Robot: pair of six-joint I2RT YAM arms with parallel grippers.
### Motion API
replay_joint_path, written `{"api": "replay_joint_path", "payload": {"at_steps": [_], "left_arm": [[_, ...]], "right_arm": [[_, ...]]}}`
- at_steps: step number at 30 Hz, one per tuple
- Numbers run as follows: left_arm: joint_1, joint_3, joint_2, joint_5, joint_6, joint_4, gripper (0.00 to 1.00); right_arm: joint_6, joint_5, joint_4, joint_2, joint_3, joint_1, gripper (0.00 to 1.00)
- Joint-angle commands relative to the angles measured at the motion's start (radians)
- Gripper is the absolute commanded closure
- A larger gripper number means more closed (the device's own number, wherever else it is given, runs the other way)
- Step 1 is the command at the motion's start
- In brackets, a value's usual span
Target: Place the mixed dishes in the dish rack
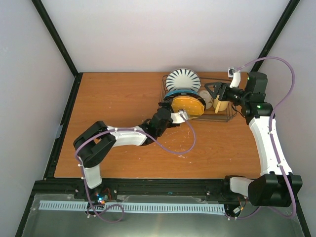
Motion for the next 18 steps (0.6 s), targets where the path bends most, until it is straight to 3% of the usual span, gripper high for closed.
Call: {"api": "replay_joint_path", "payload": {"at_steps": [1,18], "left_arm": [[-0.012,0.036,-0.043,-0.028,-0.082,-0.143,0.00],[-0.008,0.105,-0.243,-0.185,-0.139,-0.220,0.00]], "right_arm": [[-0.003,-0.003,0.022,-0.020,-0.010,-0.006,0.32],[0.000,-0.006,0.034,-0.016,-0.009,-0.007,0.31]]}}
